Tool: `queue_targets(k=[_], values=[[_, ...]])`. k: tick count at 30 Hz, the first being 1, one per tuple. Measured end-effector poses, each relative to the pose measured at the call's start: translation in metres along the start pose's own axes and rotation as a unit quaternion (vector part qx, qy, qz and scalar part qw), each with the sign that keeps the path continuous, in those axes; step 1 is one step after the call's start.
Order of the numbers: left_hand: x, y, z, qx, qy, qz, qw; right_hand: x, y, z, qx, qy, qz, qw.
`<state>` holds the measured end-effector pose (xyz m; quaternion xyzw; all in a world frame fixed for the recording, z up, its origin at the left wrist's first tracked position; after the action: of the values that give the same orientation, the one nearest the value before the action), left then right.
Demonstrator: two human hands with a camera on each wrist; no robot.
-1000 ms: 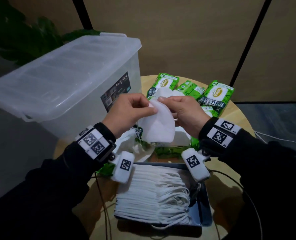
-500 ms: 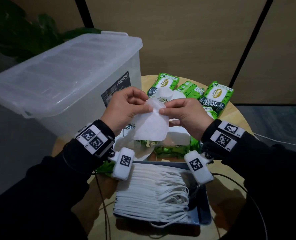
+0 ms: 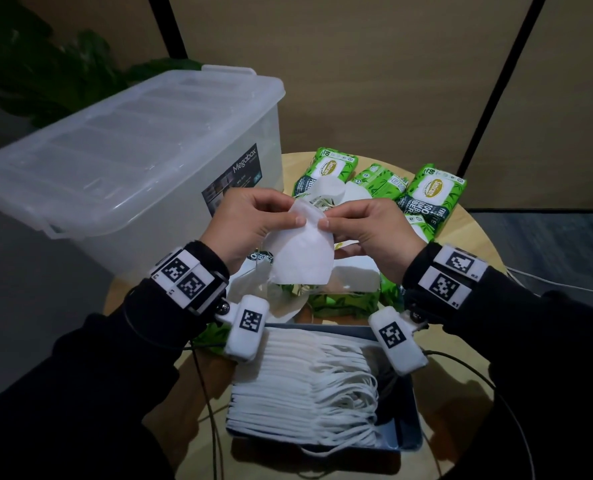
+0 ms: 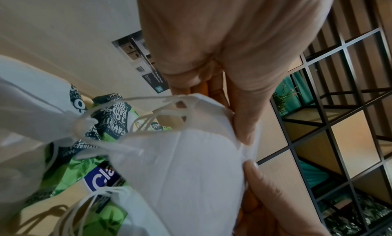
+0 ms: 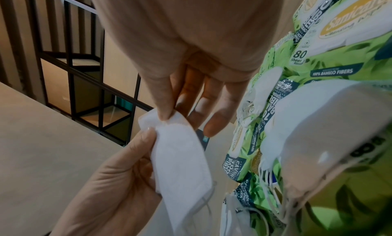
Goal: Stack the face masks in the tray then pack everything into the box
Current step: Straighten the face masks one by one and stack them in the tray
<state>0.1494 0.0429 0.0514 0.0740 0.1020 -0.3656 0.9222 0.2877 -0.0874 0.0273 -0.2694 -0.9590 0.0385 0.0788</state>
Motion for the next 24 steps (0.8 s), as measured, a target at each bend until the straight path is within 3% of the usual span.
queue_targets(k=[14,19,21,24], values=[[0.003,0.005,-0.012,-0.025,0.022,0.002,0.999,-0.006,0.000,0.006,0.036,0.000,-0.002,0.999],[0.012,0.005,-0.018,-0.042,0.103,-0.114,0.987,-0.041,0.011,-0.004,0.044,0.049,0.072,0.995],[0.010,0.010,-0.023,-0.029,0.155,-0.107,0.982,-0.056,0.015,-0.001,0.061,0.026,0.083,0.994],[0.007,0.015,-0.036,-0.064,0.143,-0.072,0.985,-0.069,0.018,0.018,0.099,-0.027,0.095,0.990]])
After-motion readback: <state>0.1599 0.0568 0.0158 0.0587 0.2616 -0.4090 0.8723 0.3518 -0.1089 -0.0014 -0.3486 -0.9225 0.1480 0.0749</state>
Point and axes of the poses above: each hand's wrist, its own y-axis towards the middle knuckle, its own x-axis out of the palm, z = x × y, the point moved 7 cm from there along y, towards the middle knuckle, and after that the axes turned 5 degrees about y, right-handed, at the moved point
